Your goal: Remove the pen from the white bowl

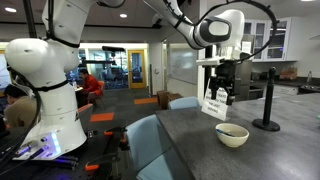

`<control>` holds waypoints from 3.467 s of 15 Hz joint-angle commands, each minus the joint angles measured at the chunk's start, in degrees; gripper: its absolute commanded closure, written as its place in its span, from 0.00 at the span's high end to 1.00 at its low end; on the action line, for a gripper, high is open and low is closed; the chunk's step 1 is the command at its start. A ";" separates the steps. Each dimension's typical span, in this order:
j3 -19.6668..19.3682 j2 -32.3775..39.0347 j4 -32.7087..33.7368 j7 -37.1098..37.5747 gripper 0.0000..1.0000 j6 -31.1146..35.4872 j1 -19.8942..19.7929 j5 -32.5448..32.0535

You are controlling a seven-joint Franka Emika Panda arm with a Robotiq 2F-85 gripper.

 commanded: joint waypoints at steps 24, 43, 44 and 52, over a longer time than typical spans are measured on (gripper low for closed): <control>1.47 25.87 26.65 -0.82 0.54 -9.35 -1.76 -0.46; 2.48 20.81 27.48 -3.53 0.00 -10.33 -4.41 0.94; 2.60 20.68 27.72 -4.47 0.26 -11.03 -4.68 0.97; 2.74 24.33 28.91 -4.09 0.73 -13.25 -3.04 -0.23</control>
